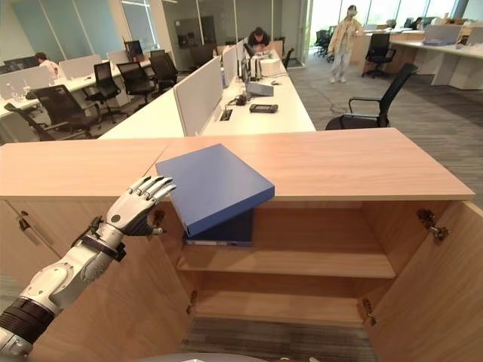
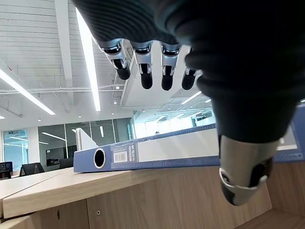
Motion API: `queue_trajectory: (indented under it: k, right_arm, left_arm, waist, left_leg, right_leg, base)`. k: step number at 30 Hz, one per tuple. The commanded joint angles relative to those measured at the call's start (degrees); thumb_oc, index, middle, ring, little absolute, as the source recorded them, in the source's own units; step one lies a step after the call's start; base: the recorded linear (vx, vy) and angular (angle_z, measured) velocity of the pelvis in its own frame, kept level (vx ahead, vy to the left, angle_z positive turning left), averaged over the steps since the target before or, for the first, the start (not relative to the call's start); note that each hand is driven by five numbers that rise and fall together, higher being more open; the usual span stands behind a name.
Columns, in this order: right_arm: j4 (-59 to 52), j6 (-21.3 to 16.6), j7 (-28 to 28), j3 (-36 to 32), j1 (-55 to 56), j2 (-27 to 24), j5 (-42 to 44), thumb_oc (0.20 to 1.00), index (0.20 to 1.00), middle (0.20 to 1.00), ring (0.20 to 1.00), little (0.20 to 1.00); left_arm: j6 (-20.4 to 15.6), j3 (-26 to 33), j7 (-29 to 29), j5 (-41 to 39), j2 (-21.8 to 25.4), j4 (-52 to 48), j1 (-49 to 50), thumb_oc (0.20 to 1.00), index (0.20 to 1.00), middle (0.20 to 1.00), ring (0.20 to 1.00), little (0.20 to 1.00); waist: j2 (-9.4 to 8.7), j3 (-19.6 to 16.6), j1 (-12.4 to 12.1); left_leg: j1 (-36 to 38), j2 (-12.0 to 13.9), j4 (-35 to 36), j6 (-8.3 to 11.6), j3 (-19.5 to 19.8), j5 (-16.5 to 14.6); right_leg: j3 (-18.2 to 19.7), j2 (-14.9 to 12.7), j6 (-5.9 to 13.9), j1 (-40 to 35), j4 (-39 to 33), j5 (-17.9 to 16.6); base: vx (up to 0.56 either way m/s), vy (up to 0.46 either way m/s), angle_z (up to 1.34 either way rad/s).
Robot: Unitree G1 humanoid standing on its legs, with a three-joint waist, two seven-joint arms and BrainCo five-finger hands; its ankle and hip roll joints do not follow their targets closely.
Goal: Put the empty folder in the office cabinet
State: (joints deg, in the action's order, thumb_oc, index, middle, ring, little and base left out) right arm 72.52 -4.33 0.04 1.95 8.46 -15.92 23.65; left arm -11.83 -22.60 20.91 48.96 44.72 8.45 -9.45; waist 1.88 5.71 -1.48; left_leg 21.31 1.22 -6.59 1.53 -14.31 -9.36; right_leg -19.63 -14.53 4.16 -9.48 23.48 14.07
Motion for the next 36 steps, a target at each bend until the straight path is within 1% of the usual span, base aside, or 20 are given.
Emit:
queue_trajectory:
  k: [1,9,11,17,28,30,36]
  right_arm:
    - [3.2,-1.1,0.3,-1.1,-1.9,0.0,1.8,1.000,1.000,1.000,1.000,1.000]
    - [3.4,-1.2,0.0,-0.5,-1.9,0.3,1.7,1.000,1.000,1.000,1.000,1.000]
    - [3.5,-1.2,-0.2,-0.4,-2.1,0.3,1.7,1.000,1.000,1.000,1.000,1.000]
    - [3.7,-1.2,-0.2,0.5,-2.5,0.5,1.3,1.000,1.000,1.000,1.000,1.000]
    - [3.9,-1.3,-0.3,1.3,-2.7,1.0,1.3,1.000,1.000,1.000,1.000,1.000]
    - [3.9,-1.3,-0.1,1.6,-2.6,1.2,1.3,1.000,1.000,1.000,1.000,1.000]
    - [3.4,-1.3,0.1,1.7,-2.3,1.5,1.7,1.000,1.000,1.000,1.000,1.000]
  left_arm:
    - [2.0,-0.7,1.6,3.2,0.3,0.8,-6.6,1.000,1.000,1.000,1.000,1.000]
    - [4.4,-3.2,2.9,4.7,-2.4,6.8,-9.7,1.000,1.000,1.000,1.000,1.000]
    - [5.6,-3.6,3.7,4.9,-3.4,8.5,-11.0,1.000,1.000,1.000,1.000,1.000]
    - [6.7,-6.1,4.4,6.2,-4.5,11.0,-14.7,1.000,1.000,1.000,1.000,1.000]
    - [7.5,-6.7,5.1,6.5,-5.8,11.2,-16.4,1.000,1.000,1.000,1.000,1.000]
    - [7.2,-7.3,4.7,6.4,-6.2,11.3,-16.6,1.000,1.000,1.000,1.000,1.000]
    - [6.9,-8.1,4.0,6.3,-6.5,12.4,-16.3,1.000,1.000,1.000,1.000,1.000]
  waist:
    - [-2.06,0.4,1.4]
    - [-2.41,-0.1,1.9]
    - [-2.54,-0.2,2.1]
    - [-2.87,-0.3,2.7]
    - [-3.28,-0.4,2.9]
    - [-3.26,-0.4,3.0]
    - [-3.41,-0.6,3.1]
  left_leg:
    - [-0.4,-1.5,-11.3,-2.12,-1.7,-9.3]
    - [0.9,-1.4,-10.3,-1.89,-2.0,-9.2]
    - [0.8,-1.2,-10.5,-1.86,-2.1,-9.2]
    - [0.6,-0.9,-10.8,-1.70,-2.4,-9.2]
    - [0.8,-0.8,-10.3,-1.67,-2.6,-8.9]
    - [1.0,-0.7,-10.4,-1.64,-2.4,-9.3]
    - [0.9,-0.9,-10.1,-1.73,-2.6,-8.9]
  right_leg:
    - [-7.4,-3.6,4.85,-15.6,-11.2,-4.3]
    - [-7.0,-3.5,4.94,-16.4,-11.9,-4.5]
    - [-6.8,-3.5,4.90,-16.3,-11.9,-4.5]
    - [-6.3,-3.6,4.94,-15.9,-11.8,-4.7]
    - [-6.3,-3.6,4.89,-15.7,-12.3,-5.4]
    - [-6.2,-3.5,5.00,-15.9,-12.2,-5.2]
    - [-6.1,-3.6,4.98,-15.7,-12.4,-5.5]
  base:
    - [0.08,-0.023,-0.04]
    - [0.02,-0.010,-0.03]
    - [0.00,0.000,0.00]
    - [0.00,0.000,0.00]
    - [0.00,0.000,0.00]
    - [0.00,0.000,0.00]
    - [0.00,0.000,0.00]
